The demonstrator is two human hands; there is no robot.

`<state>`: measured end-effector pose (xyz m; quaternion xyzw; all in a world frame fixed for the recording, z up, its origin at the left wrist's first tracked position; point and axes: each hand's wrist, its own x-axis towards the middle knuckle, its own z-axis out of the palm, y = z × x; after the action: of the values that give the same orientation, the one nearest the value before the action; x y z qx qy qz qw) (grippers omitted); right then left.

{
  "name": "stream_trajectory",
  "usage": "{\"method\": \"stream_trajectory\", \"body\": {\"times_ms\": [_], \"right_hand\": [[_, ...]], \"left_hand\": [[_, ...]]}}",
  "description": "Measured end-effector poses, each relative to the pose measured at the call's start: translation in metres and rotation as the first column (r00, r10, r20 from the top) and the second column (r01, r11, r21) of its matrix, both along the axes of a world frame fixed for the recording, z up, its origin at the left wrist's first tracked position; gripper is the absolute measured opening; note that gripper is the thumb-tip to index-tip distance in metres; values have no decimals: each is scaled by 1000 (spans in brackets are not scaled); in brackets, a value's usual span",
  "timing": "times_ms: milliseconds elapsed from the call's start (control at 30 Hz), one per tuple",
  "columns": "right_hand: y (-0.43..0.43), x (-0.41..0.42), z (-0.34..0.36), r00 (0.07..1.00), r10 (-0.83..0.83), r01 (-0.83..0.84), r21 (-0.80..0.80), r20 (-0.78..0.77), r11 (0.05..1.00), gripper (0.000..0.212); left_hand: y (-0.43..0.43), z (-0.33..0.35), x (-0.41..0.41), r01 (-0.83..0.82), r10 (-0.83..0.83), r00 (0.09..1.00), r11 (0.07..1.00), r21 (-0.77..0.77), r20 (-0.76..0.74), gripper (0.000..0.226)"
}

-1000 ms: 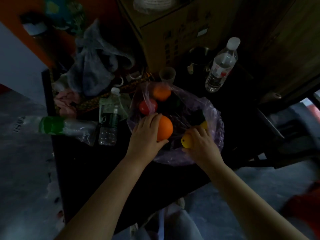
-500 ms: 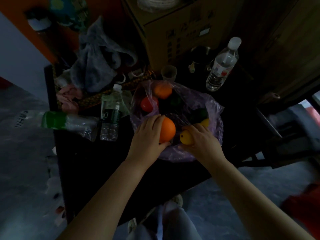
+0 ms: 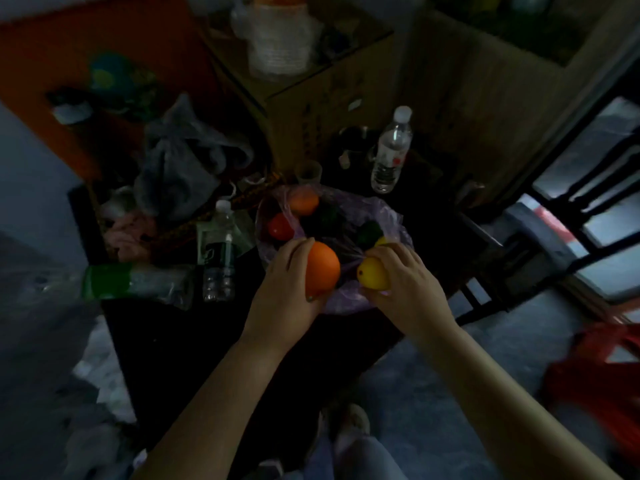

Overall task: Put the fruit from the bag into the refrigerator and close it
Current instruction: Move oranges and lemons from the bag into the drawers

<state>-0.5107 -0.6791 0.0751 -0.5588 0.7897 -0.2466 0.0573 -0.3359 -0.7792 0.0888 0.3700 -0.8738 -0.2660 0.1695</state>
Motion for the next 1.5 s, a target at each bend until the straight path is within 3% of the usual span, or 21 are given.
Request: {"method": "stream_trajectory", "body": {"times_ms": [267,467,600,800,1033,1200,1500], "right_hand": [[60,87,37,971,-148,128,-113,-190,985,56],[105,167,62,939,-324,293,-223,-117,930,58],[152,202,89,883,-439,386,-274,-164,881,52],[240,246,139,743,-614,532,-319,-268,784,55],[347,302,187,551,-748,701,-281,-369,655,69],[420,344,208,425,-794,777,-275,-434,566,74],[560,463,230,219,-874,878,-303,-434,371,61]], "left_hand": [[24,25,63,219,-224,970,974,-63,-93,78],[50,54,115,352,-369,916,928,-122,-158,84],[80,81,129,474,-500,851,863,-175,-163,81],[142,123,128,665,-709,675,705,-247,-205,78],[234,171,125,821,-879,409,472,-321,-247,80],[301,195,131,885,-938,242,318,-341,-247,83],[457,209,185,935,-965,-76,19,-354,-252,82]]}}
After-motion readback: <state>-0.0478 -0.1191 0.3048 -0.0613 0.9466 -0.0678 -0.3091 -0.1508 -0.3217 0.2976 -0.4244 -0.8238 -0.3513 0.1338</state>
